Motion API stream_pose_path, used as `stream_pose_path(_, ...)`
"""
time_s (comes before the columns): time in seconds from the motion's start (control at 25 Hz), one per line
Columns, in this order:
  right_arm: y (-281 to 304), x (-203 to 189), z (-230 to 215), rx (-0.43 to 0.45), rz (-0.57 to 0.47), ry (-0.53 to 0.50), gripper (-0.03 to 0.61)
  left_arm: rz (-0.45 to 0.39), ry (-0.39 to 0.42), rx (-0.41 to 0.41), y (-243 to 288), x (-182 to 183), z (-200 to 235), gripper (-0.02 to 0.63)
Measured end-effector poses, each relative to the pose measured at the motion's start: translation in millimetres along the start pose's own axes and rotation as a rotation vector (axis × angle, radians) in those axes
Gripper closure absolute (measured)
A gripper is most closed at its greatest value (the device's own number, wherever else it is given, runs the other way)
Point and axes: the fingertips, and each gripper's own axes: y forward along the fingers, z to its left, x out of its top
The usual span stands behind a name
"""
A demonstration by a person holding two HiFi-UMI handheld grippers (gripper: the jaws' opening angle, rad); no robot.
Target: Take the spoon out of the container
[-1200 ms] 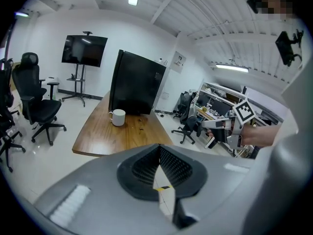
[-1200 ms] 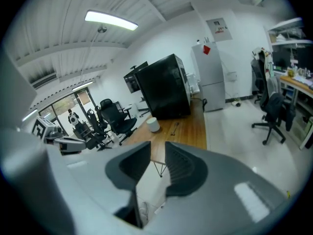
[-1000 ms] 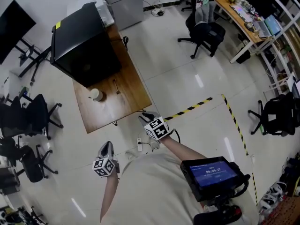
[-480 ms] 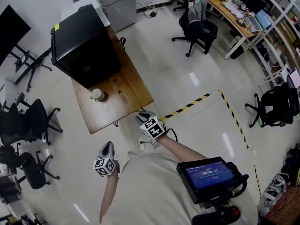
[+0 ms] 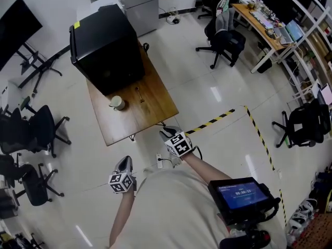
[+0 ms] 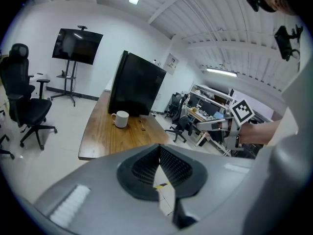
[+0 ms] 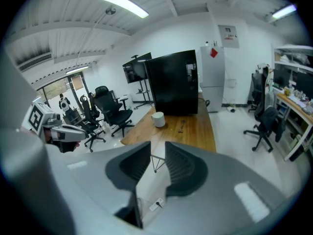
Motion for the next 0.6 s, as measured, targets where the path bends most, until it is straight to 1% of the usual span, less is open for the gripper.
stream_pose_path(0.32,-5.3,1.0,9.7,-0.003,-0.015,0.002,0.486,0.008,-0.018,-0.007,-3.8,-13.6,5.3,0.624)
stream_pose_path(0.6,1.5,3.4,18.3,-0.004,-0.016,0.011,0.486,0.005,-0.022,-0.003,-10.1,-13.3,17.1,0.626)
